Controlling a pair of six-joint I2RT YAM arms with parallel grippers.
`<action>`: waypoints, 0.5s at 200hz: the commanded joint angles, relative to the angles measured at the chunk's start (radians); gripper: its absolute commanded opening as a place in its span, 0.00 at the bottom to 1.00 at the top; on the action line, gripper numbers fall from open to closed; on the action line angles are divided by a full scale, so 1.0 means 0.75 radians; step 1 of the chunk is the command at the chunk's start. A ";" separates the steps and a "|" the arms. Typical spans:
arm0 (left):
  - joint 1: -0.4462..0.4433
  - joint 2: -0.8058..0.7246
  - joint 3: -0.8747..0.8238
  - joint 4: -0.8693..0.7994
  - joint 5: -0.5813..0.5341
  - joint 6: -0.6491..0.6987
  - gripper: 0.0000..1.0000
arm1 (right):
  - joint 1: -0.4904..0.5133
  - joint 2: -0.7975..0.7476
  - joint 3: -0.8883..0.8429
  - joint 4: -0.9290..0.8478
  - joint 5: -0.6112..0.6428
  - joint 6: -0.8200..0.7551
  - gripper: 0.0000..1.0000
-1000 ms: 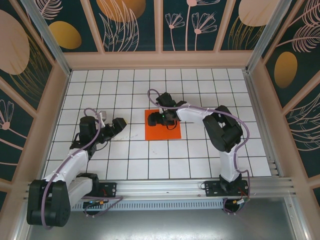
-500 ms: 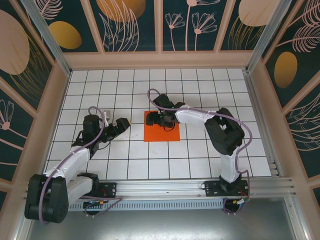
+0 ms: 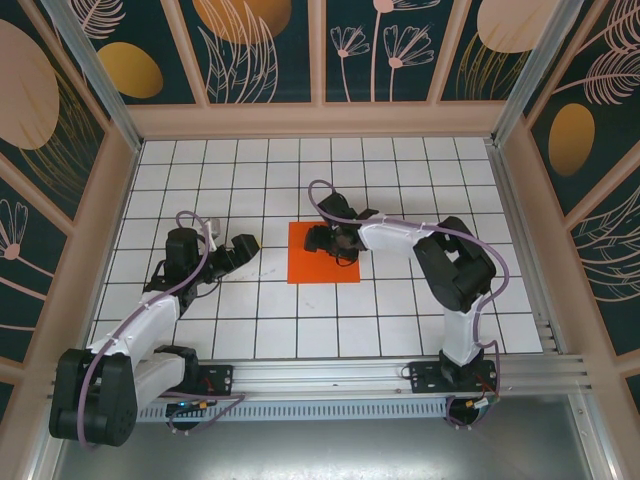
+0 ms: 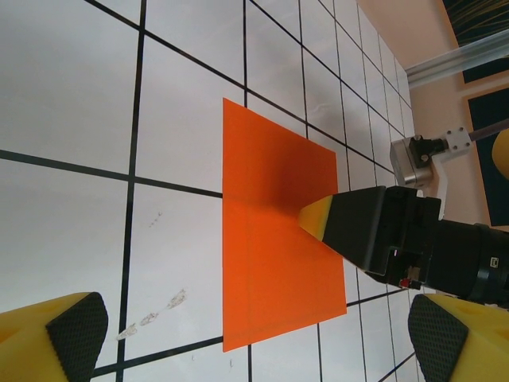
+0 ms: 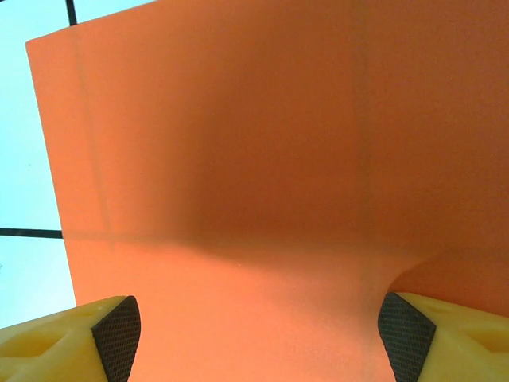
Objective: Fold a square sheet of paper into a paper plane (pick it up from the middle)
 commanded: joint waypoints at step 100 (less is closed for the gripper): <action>-0.006 -0.004 0.020 0.055 0.001 0.016 0.99 | 0.063 0.032 0.190 -0.334 0.225 -0.023 0.88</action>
